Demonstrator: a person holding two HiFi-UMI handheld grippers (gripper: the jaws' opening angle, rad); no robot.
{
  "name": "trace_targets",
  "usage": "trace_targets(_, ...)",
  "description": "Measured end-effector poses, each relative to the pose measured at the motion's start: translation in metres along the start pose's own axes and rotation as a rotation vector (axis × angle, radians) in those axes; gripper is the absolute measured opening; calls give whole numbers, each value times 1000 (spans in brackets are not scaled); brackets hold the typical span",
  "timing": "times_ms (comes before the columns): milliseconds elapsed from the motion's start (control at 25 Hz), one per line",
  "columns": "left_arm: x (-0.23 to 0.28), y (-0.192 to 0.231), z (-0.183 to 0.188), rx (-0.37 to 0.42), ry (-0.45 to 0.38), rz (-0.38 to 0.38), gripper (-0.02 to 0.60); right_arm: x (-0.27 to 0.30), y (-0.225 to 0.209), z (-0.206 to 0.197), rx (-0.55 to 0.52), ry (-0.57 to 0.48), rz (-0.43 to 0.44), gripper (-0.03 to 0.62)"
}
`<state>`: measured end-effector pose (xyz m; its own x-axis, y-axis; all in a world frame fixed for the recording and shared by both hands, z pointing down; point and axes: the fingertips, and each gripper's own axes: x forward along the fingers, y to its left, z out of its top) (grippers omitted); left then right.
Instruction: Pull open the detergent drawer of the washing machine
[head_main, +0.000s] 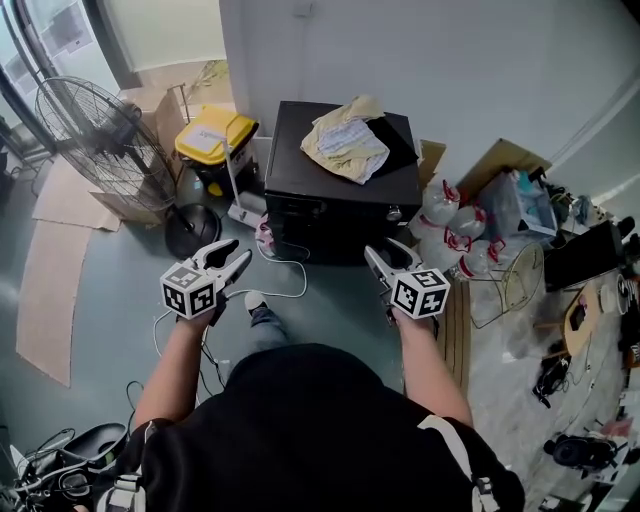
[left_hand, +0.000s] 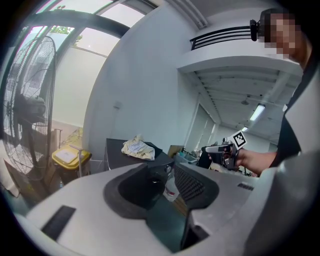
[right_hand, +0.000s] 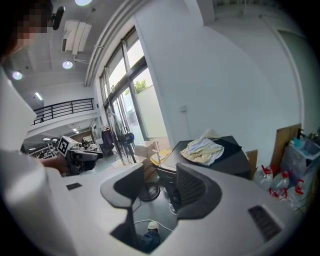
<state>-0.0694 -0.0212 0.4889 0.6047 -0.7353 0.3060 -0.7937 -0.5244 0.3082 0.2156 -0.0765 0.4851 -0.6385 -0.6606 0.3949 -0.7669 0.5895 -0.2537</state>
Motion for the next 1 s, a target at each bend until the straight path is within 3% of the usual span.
trace_targets(400,23,18,-1,-11,11,-15,173,18,-9,-7,-7,30,-15,206)
trace_targets(680,33,33,0,-23,15,-20,173,35,-3,2,-72,42,-18,206)
trace_targets(1000,48,52,10,-16,24,-33,173,51,-13,10,-57,36,-37,206)
